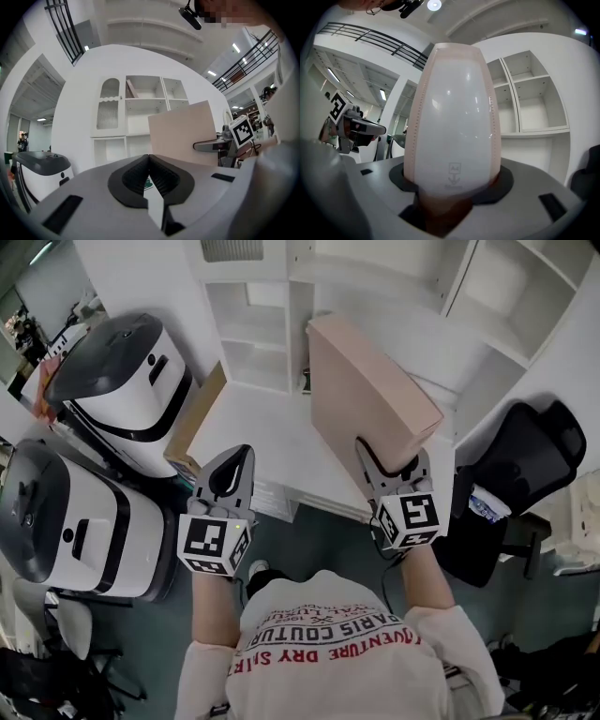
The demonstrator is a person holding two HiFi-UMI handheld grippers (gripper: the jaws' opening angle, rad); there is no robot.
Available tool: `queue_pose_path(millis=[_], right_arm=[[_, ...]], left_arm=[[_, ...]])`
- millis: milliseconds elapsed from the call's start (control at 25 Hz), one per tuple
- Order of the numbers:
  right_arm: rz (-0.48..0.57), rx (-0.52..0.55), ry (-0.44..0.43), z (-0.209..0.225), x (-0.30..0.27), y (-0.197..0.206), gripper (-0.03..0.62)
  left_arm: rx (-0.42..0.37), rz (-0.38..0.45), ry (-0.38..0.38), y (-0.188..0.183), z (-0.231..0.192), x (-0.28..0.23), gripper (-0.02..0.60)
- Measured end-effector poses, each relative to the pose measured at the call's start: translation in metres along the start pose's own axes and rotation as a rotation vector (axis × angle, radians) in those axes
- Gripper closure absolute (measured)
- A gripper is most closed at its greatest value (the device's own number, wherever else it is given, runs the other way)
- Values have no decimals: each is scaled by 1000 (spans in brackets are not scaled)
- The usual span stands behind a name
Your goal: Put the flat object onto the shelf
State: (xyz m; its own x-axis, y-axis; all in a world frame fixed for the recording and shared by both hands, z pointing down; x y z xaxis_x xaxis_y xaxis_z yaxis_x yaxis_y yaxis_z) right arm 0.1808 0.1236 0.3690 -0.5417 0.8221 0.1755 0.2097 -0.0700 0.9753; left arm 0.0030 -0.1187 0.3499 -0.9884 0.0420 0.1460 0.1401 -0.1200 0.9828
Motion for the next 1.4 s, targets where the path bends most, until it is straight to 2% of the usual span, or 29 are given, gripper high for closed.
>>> queue_pose_path(millis=[280, 400, 520, 680, 880, 1080, 1400], right_arm=[[6, 58, 156, 6, -27, -8, 301], [13, 80, 242, 4, -42, -19, 301], [9, 104, 297, -1, -60, -33, 301], [-19, 202, 375, -11, -83, -56, 301], [-83, 407, 375, -22, -118, -100, 296], [-172, 684, 361, -27, -152, -136, 295], [-414, 1118, 371, -30, -202, -151, 292]], left_arm=[[22, 36, 174, 9, -37, -63, 568], [15, 65, 265, 3, -59, -89, 568], [5, 92, 315, -6, -83, -106, 568], [12, 132, 392, -15, -112, -124, 568], [19, 154, 463, -17, -142, -132, 568], [-13, 172, 516, -16, -166, -134, 568], [23, 167, 544, -6, -191, -138, 568]])
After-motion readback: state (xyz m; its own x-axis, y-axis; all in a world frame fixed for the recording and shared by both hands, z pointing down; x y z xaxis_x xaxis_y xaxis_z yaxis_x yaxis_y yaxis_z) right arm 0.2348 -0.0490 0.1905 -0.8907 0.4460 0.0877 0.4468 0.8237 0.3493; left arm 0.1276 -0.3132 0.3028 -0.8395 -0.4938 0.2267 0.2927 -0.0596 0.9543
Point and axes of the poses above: the fingertips, and each gripper's own axes: x backward along the fingers, z to its right, y out of its underside, the point moved 10 cm from there along x, backward along the fingers, and after that the axes turned 10 degrees about z, right-handed, at the moved point
